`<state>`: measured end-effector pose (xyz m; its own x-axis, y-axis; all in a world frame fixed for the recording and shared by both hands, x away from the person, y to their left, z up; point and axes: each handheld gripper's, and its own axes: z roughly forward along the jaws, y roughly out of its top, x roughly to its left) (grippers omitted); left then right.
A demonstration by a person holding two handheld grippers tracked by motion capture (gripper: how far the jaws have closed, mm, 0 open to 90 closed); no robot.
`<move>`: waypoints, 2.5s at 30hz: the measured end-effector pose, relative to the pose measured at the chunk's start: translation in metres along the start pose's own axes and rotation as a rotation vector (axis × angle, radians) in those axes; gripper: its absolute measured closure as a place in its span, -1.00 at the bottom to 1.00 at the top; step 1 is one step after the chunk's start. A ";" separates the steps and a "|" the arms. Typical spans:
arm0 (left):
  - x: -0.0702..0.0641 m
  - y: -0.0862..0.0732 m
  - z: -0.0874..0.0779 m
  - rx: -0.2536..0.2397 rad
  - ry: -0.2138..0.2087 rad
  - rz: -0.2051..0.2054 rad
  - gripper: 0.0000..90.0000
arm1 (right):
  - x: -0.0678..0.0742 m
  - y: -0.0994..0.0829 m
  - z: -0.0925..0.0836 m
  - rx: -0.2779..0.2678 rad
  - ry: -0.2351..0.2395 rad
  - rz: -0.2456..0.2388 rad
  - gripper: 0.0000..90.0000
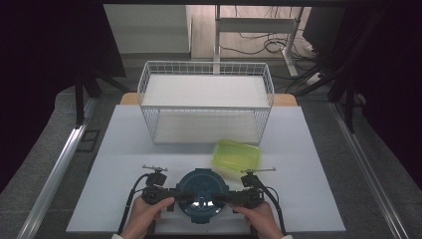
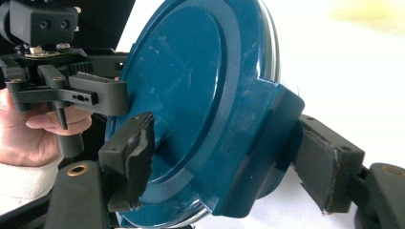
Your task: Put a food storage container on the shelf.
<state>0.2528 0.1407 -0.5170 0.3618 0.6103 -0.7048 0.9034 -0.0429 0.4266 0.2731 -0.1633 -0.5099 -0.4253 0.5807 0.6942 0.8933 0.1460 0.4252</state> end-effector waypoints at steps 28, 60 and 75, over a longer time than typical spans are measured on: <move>-0.011 -0.010 -0.010 -0.048 0.021 0.001 -0.33 | 0.003 -0.004 -0.010 -0.046 0.002 0.070 -0.16; -0.025 -0.008 -0.019 -0.089 0.040 0.079 -0.21 | 0.017 -0.005 -0.023 -0.142 -0.025 0.032 -0.08; -0.026 0.000 -0.029 -0.109 0.037 0.095 -0.20 | 0.026 0.006 -0.024 -0.159 -0.026 -0.019 -0.08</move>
<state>0.2361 0.1472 -0.4823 0.4337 0.6367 -0.6376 0.8343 -0.0166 0.5510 0.2638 -0.1668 -0.4754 -0.4366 0.5999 0.6705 0.8497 0.0301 0.5264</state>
